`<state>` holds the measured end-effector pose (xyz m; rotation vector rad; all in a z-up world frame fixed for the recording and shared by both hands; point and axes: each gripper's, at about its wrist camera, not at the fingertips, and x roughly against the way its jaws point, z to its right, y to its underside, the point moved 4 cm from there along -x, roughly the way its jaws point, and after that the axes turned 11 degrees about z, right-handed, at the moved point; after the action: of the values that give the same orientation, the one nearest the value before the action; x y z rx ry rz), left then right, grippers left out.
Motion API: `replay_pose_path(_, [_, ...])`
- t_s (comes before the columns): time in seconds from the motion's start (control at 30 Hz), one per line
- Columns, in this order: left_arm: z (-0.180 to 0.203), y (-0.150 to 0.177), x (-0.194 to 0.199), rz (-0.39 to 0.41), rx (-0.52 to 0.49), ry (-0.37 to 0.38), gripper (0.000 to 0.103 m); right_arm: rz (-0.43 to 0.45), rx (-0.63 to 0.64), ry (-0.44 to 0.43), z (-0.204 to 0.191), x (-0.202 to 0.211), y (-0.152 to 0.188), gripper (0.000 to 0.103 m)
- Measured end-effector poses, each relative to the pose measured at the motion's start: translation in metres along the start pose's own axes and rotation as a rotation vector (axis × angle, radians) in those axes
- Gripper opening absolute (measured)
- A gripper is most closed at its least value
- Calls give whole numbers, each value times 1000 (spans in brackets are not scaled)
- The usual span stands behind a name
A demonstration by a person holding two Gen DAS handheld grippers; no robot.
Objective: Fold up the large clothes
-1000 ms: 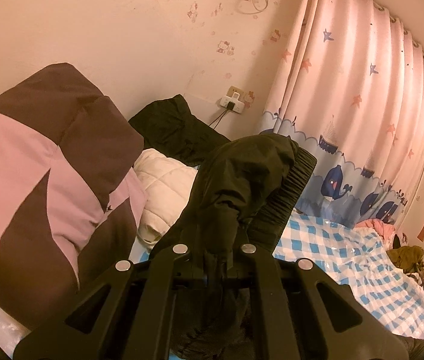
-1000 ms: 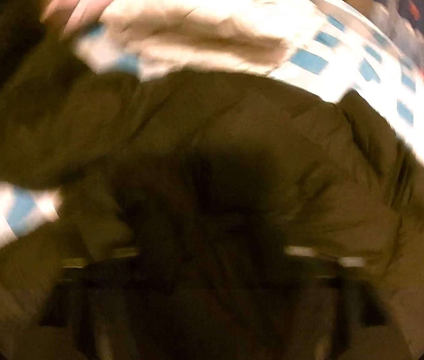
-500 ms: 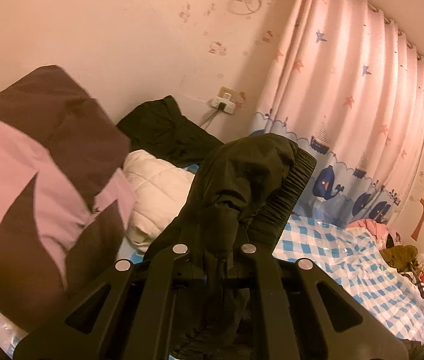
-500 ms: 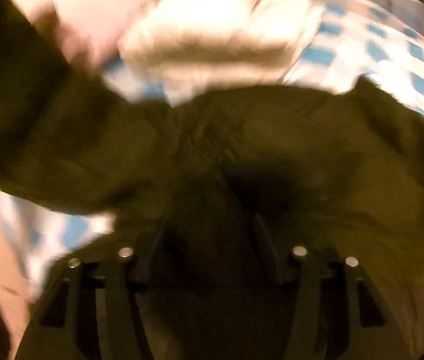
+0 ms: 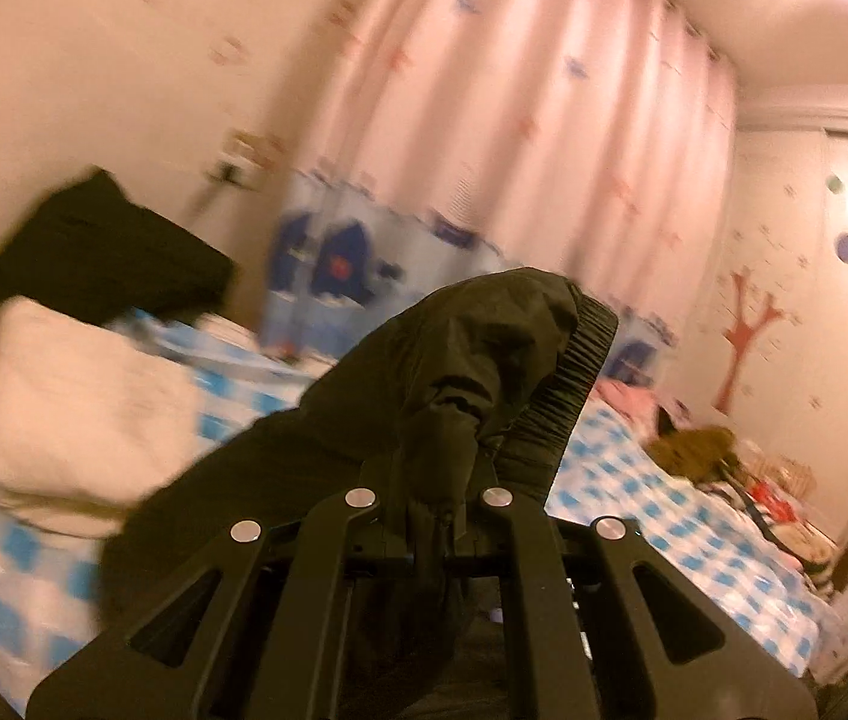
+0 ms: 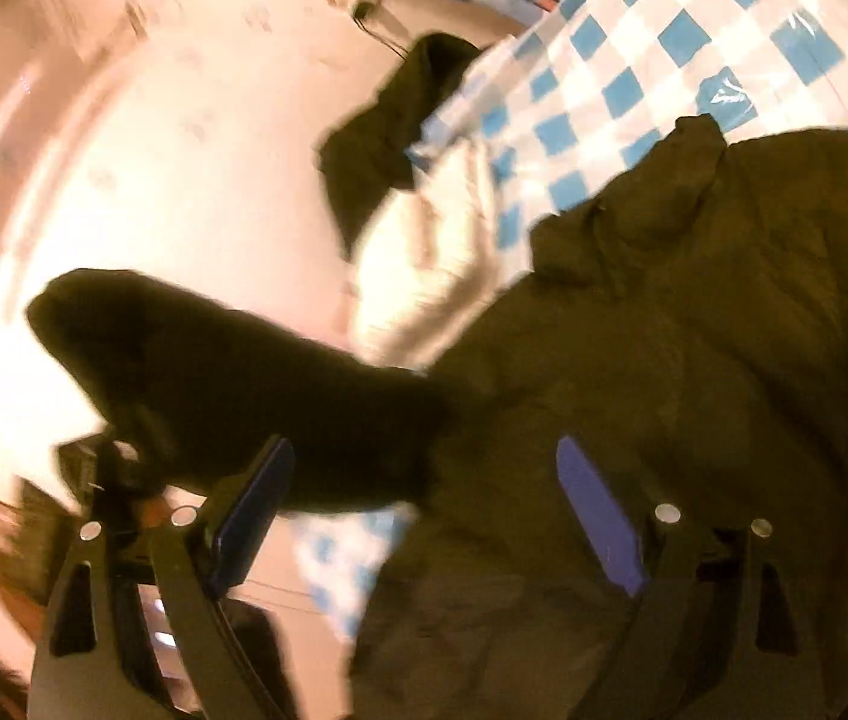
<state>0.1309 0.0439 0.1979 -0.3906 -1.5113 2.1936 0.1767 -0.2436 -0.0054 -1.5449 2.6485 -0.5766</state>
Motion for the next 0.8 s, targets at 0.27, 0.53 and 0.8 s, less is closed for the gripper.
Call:
replay_pose_path(0.27, [74,128,-115,-260,36,118,5,87,-141,-205,20,45,-29,92])
replay_pose_path(0.53, [67,206,-146,-389,61,87,5,122,-144,-245,26,60,-42,96])
replay_pose_path(0.8, [60,210,-143,-432,29,101,5,143,4,-120,20,50,-35,39])
